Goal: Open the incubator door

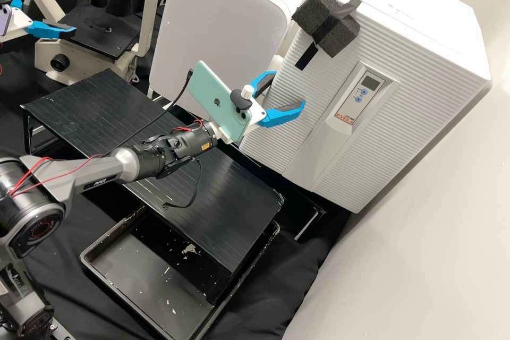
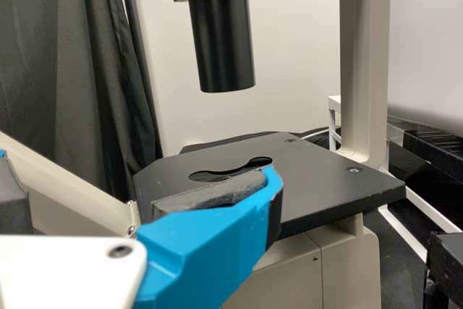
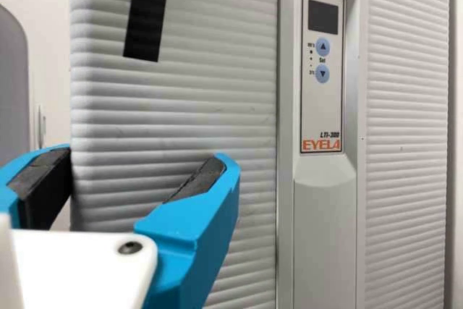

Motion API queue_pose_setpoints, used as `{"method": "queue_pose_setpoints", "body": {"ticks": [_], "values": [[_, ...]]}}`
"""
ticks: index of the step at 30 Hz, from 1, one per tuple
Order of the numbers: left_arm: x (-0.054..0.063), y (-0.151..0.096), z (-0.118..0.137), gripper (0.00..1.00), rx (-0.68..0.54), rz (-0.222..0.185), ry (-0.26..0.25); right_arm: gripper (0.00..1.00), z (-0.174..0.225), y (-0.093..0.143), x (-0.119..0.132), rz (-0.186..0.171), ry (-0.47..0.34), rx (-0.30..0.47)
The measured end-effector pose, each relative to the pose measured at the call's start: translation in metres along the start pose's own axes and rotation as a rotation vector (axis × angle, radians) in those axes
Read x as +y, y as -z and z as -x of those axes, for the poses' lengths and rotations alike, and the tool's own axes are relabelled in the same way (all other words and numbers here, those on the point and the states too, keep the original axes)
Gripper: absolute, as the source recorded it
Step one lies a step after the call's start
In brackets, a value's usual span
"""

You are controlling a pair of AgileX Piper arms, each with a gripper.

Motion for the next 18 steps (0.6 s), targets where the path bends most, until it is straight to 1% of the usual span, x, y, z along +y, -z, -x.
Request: {"method": "queue_pose_setpoints", "body": {"ticks": [4,11,14,18], "values": [[0.000,0.000,0.000,1.00,0.000,0.000,0.000,0.00,0.009,-0.004,0.004,-0.015,0.007,0.001],[0.000,0.000,0.000,1.00,0.000,0.000,0.000,0.00,0.025,-0.009,0.013,-0.025,0.009,0.014],[0.000,0.000,0.000,1.00,0.000,0.000,0.000,0.00,0.027,-0.010,0.013,-0.024,0.006,0.021],[0.000,0.000,0.000,1.00,0.000,0.000,0.000,0.00,0.031,-0.012,0.012,-0.012,0.000,0.035]]}}
